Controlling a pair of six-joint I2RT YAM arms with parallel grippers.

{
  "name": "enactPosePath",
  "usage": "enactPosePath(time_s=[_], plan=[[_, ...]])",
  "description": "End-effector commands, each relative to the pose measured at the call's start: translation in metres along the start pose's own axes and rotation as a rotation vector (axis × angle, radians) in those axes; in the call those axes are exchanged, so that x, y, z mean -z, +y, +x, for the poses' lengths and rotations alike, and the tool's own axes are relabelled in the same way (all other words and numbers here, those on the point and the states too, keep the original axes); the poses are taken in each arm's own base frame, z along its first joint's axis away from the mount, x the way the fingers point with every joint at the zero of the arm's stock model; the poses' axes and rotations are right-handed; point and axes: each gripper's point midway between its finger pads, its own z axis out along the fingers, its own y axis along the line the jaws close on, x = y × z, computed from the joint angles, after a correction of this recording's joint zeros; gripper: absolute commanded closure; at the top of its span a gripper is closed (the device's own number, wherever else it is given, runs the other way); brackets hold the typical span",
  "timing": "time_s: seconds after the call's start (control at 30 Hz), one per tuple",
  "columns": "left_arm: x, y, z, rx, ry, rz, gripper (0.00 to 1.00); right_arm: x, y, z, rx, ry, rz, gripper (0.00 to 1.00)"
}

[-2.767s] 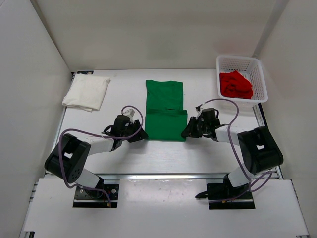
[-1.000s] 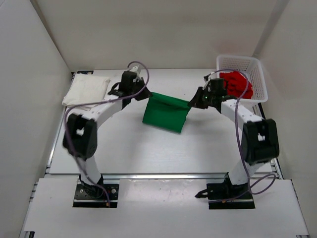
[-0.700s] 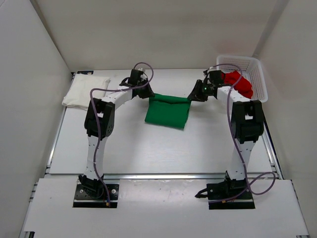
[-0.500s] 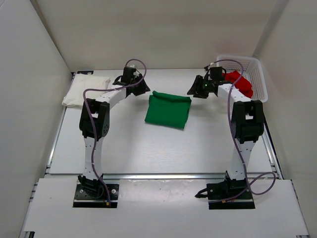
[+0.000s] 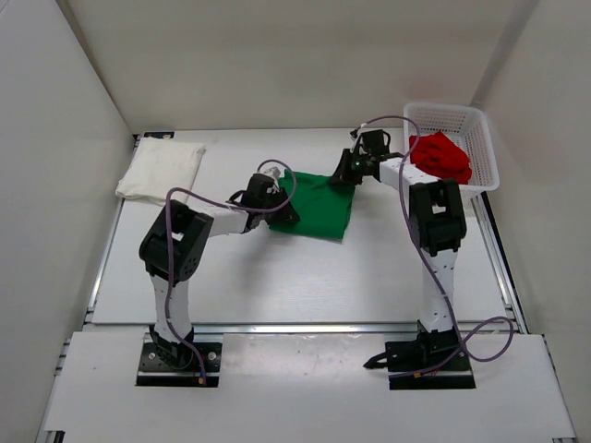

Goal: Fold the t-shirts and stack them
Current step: Fold the long partially folded tshirt into a neat square

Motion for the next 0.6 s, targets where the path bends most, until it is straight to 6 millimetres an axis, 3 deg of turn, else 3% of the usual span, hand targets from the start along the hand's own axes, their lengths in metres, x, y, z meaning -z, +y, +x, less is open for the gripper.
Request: enactPosePath(time_s=[0.0,0.03,0.07,0.1,0.17,0.23,0.3,0.33,0.37,0.4,0.5,0.57], plan=[[0.016,0.000,0.012,0.026,-0.027,0.041,0.64,-0.014,-0.005,-0.034,-0.004,-0.036,-0.042,1.00],[0.018,-0.001,0.014,0.039,-0.028,0.056,0.64,-0.015,-0.002,-0.046,0.010,-0.055,-0.047,1.00],[0.024,0.001,0.025,0.050,-0.019,0.059,0.64,-0.028,-0.013,-0.035,-0.013,-0.013,-0.030,1.00],[0.031,-0.008,0.020,0.046,-0.044,0.092,0.64,-0.024,-0.011,-0.047,-0.007,-0.020,-0.029,1.00],[0.041,-0.011,0.027,0.054,-0.041,0.112,0.64,-0.037,-0.016,-0.036,-0.010,0.034,-0.020,1.00],[0.053,-0.023,0.014,0.064,-0.068,0.154,0.62,-0.031,-0.002,-0.049,0.033,0.029,-0.028,1.00],[0.061,-0.041,-0.008,0.054,-0.116,0.195,0.61,-0.009,0.020,-0.069,0.092,-0.022,-0.030,1.00],[0.064,-0.046,-0.015,0.053,-0.122,0.209,0.61,-0.004,0.021,-0.069,0.100,-0.026,-0.021,1.00],[0.066,-0.055,-0.028,0.044,-0.146,0.224,0.60,0.009,0.030,-0.069,0.120,-0.042,-0.014,1.00],[0.066,-0.060,-0.040,0.046,-0.163,0.230,0.60,0.030,0.045,-0.084,0.147,-0.102,-0.009,1.00],[0.053,-0.063,-0.066,0.040,-0.187,0.209,0.60,0.053,0.043,-0.059,0.141,-0.131,0.032,0.92],[0.032,-0.046,-0.073,0.061,-0.166,0.183,0.61,0.058,0.047,-0.044,0.134,-0.154,0.011,0.95]])
